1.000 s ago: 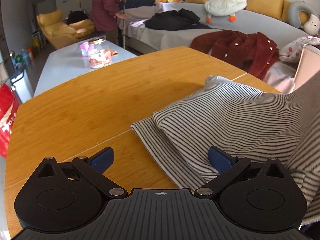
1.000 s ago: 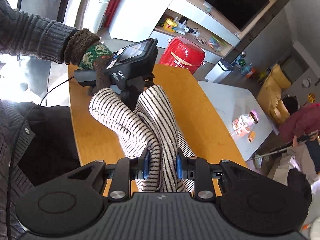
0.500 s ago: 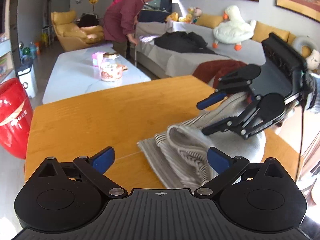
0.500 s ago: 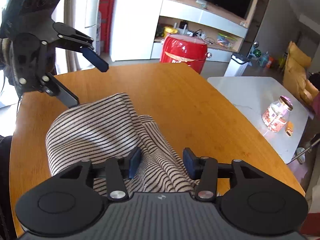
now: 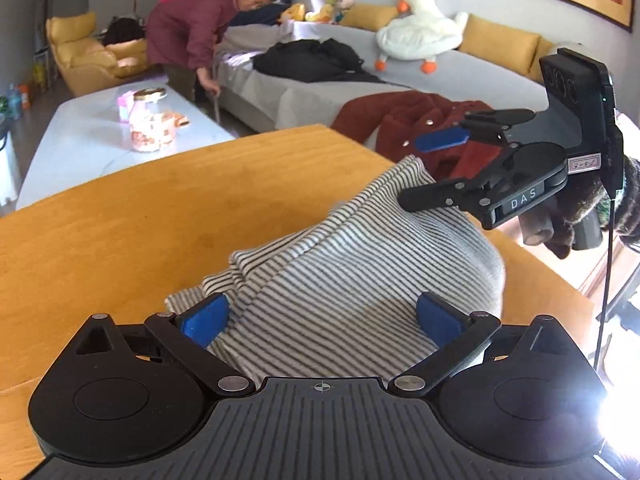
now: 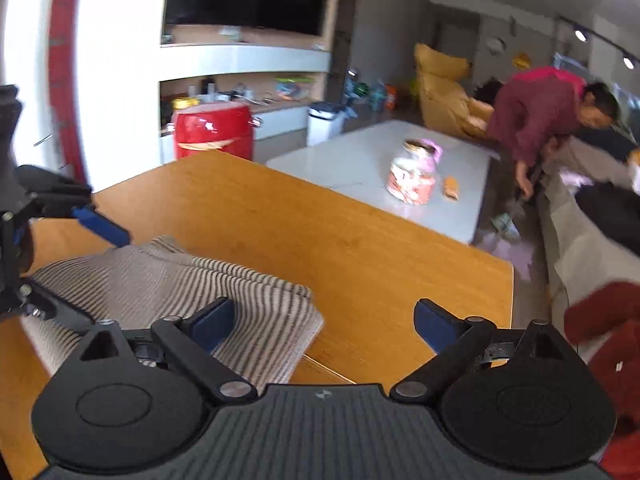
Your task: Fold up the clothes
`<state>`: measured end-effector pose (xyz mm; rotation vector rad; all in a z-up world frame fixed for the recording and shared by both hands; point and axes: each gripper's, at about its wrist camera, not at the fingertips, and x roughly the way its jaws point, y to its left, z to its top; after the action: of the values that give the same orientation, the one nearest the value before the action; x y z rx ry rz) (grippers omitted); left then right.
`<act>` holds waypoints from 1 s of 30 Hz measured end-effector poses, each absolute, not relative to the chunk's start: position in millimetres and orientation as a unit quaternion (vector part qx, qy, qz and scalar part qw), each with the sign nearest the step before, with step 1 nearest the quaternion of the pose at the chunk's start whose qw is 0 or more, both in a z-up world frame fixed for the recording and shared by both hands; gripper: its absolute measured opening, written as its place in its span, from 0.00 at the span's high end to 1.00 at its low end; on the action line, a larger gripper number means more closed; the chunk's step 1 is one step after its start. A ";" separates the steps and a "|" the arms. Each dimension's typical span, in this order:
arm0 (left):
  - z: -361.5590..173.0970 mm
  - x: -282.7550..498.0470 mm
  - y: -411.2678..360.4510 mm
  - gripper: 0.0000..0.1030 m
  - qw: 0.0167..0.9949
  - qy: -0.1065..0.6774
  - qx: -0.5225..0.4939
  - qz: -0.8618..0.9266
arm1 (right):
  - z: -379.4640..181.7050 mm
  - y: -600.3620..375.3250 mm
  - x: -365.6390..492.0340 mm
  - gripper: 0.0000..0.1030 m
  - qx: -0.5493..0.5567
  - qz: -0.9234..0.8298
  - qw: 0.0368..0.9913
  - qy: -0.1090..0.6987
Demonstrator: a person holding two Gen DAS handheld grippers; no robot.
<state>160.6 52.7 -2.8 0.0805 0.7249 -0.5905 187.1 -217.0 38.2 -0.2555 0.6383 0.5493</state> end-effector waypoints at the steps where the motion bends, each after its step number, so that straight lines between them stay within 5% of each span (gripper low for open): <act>1: -4.9 163.4 55.7 0.00 0.892 0.355 0.032 -0.279 | 26.1 -214.5 192.6 0.01 -0.118 0.260 0.905 0.316; 13: 52.8 157.4 62.6 0.00 0.916 0.256 0.073 -0.301 | 45.5 -239.0 149.8 0.00 -0.024 0.244 0.912 0.328; 25: -10.2 204.3 51.1 0.00 0.885 0.357 0.023 -0.299 | -2.6 -258.6 101.3 0.01 0.178 0.266 0.852 0.415; 30: -10.4 205.1 54.2 0.00 0.885 0.359 0.025 -0.296 | -9.9 -241.1 108.9 0.32 0.195 0.298 0.831 0.427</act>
<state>205.1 54.2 -10.4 0.0529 0.7479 -0.6155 108.9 -241.1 -9.9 0.4136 0.9064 0.6322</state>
